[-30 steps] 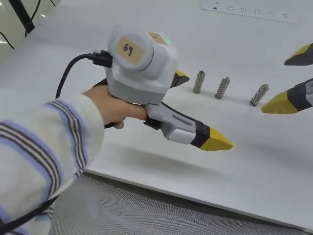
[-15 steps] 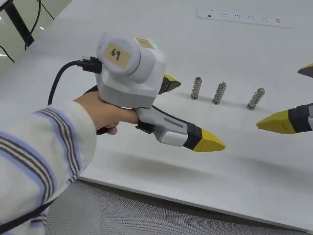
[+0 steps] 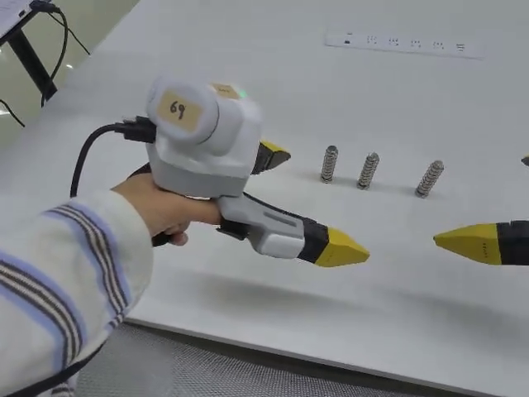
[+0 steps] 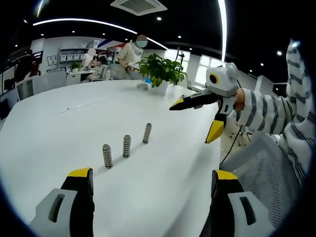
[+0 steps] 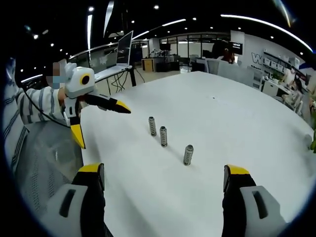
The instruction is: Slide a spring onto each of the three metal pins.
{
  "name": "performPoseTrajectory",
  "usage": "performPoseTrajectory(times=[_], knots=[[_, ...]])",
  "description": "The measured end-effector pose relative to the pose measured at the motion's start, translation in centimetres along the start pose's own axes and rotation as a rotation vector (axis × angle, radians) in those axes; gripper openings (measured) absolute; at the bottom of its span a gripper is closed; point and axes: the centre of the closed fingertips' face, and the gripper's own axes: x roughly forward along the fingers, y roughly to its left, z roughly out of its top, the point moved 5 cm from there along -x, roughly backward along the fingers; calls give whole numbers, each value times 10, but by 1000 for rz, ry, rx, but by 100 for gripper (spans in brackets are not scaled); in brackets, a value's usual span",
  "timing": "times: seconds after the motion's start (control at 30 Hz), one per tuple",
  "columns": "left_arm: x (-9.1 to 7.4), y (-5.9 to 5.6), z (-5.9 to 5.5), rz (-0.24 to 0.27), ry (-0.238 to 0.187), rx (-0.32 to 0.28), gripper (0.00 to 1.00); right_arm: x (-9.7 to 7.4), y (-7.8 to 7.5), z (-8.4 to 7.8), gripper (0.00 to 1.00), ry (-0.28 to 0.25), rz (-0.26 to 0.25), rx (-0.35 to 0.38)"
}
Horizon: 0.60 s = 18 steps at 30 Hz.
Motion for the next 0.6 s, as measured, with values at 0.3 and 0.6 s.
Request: performPoseTrajectory(times=[0.3,0.6], knots=[[-7,3,-4,16,-2,-19,98,-1,6,-4,99,-46,-10,40],[-17,7,-5,42,-15,-49,98,-11,4,-10,99,-81,-47,74]])
